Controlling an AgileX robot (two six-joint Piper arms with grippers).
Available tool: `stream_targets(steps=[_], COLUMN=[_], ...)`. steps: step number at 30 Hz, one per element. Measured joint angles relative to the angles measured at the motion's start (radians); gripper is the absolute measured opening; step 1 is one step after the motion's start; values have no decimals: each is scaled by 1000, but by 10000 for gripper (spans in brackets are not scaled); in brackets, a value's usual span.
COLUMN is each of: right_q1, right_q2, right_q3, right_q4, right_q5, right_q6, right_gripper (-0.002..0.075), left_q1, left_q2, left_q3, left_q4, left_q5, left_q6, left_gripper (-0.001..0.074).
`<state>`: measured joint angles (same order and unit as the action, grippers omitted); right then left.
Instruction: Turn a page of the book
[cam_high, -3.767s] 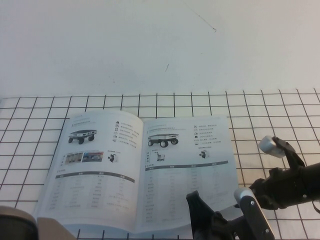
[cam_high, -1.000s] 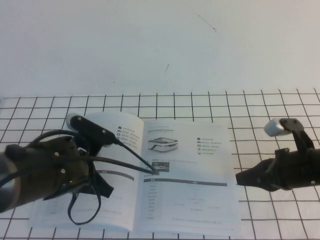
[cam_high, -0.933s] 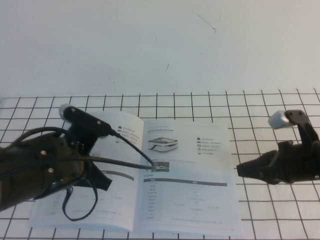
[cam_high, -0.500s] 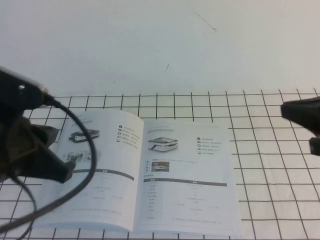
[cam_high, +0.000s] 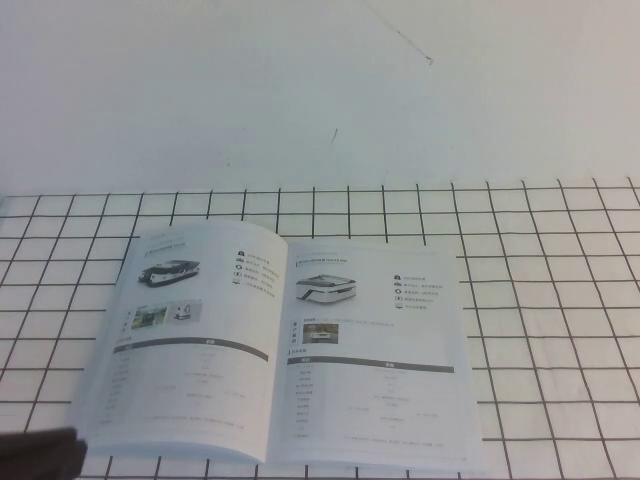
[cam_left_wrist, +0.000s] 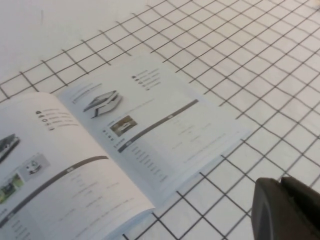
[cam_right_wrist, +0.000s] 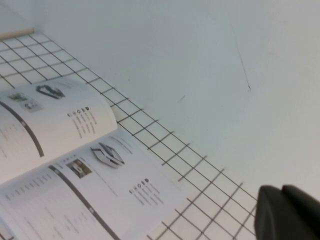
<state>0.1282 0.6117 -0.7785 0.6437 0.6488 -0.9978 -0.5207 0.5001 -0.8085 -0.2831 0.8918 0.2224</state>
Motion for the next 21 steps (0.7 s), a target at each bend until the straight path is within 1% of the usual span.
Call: stream_targets(steps=[3,7,10,14,18,21], right_q1=[0,0,0,0,0,0], right_q2=[-101,-220,-277,-295,-295,-295], right_q3=[18,70,145,241,289,301], right_q4=[-112,-142,-142,-142,-142,-142], right_q5=[59,97,88,66,10,-2], right_q6=[117,222,238,244,244,244], right_gripper=[-1,-1,-1,-1,-1,-1], left_q1=[0,0,0,0,0,2], left_q2=[-74,-167,-219,-238,-238,-238], left_q3=[0,5,56,184,305,364], left_q4=[-42,-70,-62,-24,85,149], left_q5=[48,52,6,-83,-195,-240], left_q6=[0,-23,-34,-50,-58,-61], left_gripper=[-4,-4,-4,-3,-4,-4])
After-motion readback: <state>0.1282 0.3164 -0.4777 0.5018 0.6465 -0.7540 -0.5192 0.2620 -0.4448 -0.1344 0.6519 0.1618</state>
